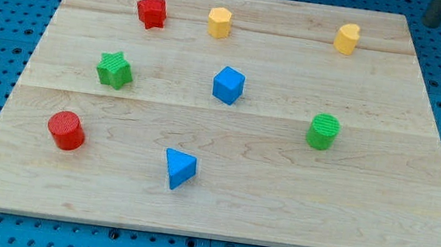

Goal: Move the yellow heart bottom left to the yellow hexagon

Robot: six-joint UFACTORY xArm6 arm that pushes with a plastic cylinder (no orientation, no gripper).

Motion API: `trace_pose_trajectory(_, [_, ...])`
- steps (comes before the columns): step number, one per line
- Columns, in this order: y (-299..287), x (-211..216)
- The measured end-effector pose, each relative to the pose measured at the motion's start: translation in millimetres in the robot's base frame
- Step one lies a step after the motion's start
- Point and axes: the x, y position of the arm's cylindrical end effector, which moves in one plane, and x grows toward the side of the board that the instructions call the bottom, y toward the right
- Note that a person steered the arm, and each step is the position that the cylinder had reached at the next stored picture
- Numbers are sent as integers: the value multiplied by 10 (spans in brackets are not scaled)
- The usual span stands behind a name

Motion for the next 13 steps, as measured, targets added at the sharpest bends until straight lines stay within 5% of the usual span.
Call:
trace_pose_trajectory(1, [-36, 33])
trace_pose_trajectory(3, [-1381, 594])
trace_pose_trajectory(5, [-2256, 703])
trace_pose_trajectory(12, [-2320, 858])
trace_pose_trajectory(13, [-2730, 941])
